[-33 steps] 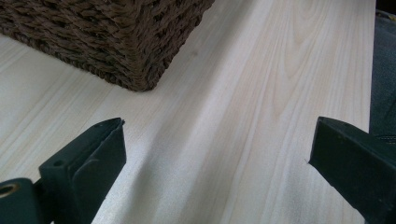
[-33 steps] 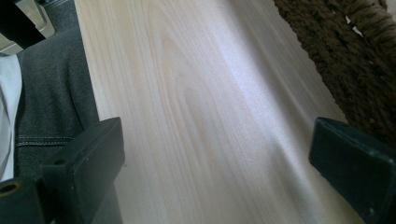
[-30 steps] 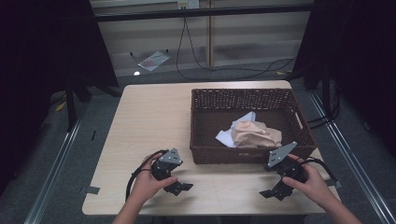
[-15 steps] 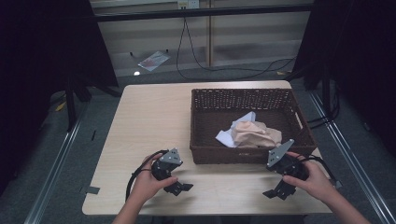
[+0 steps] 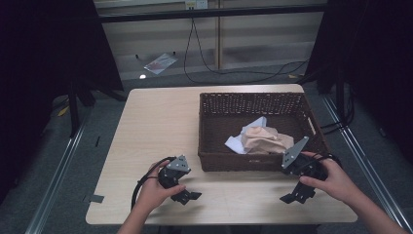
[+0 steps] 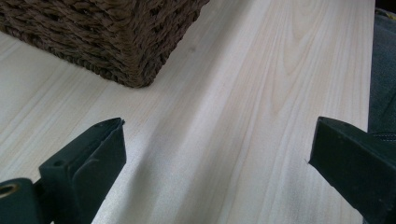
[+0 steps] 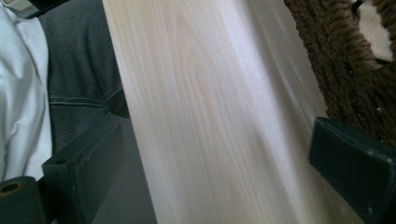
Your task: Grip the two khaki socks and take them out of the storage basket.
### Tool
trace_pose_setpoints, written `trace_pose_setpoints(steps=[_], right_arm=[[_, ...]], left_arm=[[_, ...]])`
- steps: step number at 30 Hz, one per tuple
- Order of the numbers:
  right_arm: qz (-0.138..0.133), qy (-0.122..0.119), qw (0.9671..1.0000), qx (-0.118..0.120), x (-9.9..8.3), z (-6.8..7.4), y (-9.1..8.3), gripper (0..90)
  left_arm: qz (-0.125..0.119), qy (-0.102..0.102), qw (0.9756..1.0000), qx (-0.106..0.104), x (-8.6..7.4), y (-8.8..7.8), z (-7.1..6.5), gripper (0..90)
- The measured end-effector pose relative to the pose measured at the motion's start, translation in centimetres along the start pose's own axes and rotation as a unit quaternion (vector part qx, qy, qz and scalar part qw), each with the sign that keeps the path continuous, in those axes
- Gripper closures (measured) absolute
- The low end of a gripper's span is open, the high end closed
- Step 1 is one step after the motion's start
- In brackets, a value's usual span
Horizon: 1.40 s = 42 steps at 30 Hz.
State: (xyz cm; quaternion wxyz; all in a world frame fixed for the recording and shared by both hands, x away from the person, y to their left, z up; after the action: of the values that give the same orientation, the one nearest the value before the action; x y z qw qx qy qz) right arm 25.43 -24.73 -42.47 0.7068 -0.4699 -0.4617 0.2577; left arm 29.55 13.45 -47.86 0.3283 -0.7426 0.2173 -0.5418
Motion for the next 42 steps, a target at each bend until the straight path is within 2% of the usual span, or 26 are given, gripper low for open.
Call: trace_pose_setpoints(steps=[7,20,21,24,33,36,38,40,42], right_arm=[[0.001,0.000,1.0000,0.008,0.4,-0.3,-1.4,3.9],[-0.020,0.004,0.9997,0.015,2.0,-1.2,-4.1,4.0],[-0.023,0.006,0.9997,0.011,2.3,-1.5,-4.5,3.9],[-0.022,0.009,0.9997,0.008,2.6,-1.8,-4.8,4.1],[-0.042,0.023,0.9988,-0.003,4.2,-3.7,-6.1,3.8],[-0.043,0.029,0.9987,-0.007,4.7,-4.3,-6.1,3.8],[-0.045,0.036,0.9983,-0.009,4.9,-4.8,-6.1,3.8],[-0.041,0.038,0.9983,-0.016,5.1,-5.4,-5.9,3.8],[-0.042,0.050,0.9976,-0.020,5.2,-5.9,-5.8,3.6]], left_arm=[[0.001,0.000,1.0000,-0.001,0.0,0.0,0.0,3.4],[0.002,0.001,1.0000,-0.001,0.0,0.1,0.0,3.4],[-0.003,-0.005,1.0000,-0.001,0.0,0.2,-0.1,3.4],[0.002,0.002,1.0000,-0.001,0.0,0.1,0.0,3.4],[-0.002,-0.003,1.0000,0.002,0.0,0.1,0.0,3.4],[0.000,-0.001,1.0000,0.000,0.0,0.0,0.0,3.2],[0.014,0.009,0.9999,0.002,0.0,-0.3,0.1,3.2],[0.002,0.011,0.9999,0.001,-0.1,-0.2,0.2,3.1],[-0.004,0.003,1.0000,0.005,-0.1,-0.1,0.1,3.1]])
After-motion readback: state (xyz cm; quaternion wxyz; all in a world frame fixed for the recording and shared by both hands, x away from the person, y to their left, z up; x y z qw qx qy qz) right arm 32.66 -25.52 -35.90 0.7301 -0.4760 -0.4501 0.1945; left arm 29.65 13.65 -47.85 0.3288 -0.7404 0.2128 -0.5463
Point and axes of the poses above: each handheld gripper's, and its own axes: y roughly forward along the jaws, x roughly out of its top, z roughly to its left, the point moved 1 cm from there along y, roughly forward along the jaws, and after that the axes turned 4 degrees about -x, right-handed, at the moved point
